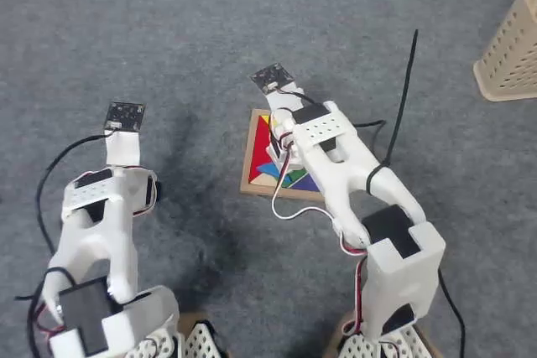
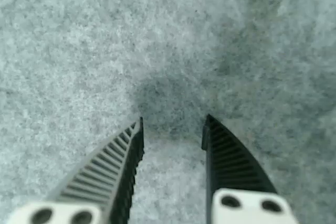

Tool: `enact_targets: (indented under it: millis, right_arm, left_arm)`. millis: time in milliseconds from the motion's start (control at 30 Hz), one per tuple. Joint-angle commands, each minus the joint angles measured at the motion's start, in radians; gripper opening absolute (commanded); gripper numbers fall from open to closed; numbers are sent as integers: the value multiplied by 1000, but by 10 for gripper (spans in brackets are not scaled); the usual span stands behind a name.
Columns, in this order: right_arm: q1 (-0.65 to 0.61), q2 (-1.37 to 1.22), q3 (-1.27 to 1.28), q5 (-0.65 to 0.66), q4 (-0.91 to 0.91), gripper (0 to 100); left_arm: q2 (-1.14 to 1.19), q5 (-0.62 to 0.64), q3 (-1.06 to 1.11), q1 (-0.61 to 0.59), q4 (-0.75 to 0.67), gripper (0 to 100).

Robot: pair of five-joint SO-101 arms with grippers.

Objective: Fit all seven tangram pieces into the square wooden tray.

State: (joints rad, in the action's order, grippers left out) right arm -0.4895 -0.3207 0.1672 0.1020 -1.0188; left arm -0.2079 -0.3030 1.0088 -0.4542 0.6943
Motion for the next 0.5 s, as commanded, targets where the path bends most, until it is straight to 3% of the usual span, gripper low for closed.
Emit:
enact_targets:
  millis: [0, 300, 467]
  right_arm:
    - [-18, 24, -49, 14, -19, 6]
    - [-10, 53, -43, 17, -18, 6]
    - [76, -7, -49, 14, -13, 6]
  left_arm:
    - [-54, -9, -4, 2, -17, 175]
    - [-54, -9, -4, 2, -17, 175]
    - [-54, -9, -4, 2, -17, 175]
